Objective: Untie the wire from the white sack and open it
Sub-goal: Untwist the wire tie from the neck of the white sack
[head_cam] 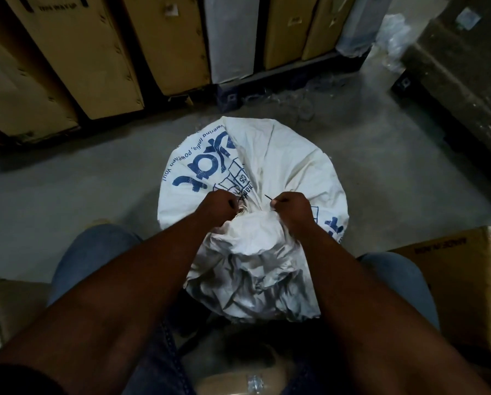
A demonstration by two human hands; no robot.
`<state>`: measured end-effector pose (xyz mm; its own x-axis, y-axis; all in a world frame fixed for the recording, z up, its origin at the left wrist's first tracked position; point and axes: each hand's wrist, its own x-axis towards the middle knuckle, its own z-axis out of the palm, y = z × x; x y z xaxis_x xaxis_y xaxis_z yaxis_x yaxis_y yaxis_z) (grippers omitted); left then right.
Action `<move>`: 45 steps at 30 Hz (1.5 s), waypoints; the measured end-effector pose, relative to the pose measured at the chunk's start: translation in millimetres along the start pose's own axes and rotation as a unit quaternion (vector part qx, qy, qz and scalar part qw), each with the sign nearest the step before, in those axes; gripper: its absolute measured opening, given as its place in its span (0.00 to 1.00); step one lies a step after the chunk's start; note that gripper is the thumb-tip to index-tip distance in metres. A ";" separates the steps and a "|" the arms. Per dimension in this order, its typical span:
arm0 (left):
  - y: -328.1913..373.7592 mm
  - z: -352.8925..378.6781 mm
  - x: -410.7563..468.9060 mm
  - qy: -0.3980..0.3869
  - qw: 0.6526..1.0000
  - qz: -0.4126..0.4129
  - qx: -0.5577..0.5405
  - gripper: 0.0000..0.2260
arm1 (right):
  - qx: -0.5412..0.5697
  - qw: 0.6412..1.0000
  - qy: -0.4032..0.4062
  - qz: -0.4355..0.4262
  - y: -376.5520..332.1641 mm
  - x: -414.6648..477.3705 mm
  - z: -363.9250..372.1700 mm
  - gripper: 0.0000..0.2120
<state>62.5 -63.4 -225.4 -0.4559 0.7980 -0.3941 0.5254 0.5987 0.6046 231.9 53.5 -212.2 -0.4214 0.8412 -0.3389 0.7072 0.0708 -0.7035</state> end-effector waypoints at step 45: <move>85.3 2.2 -45.7 -0.062 0.992 0.094 0.057 0.30 | 0.105 0.994 -0.040 0.005 16.3 -48.8 -12.8 0.11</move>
<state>129.7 -48.8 -157.4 -0.2536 0.8943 -0.3686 0.6742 0.4367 0.5956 271.3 20.4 -199.2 -0.4644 0.7950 -0.3902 0.5808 -0.0592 -0.8119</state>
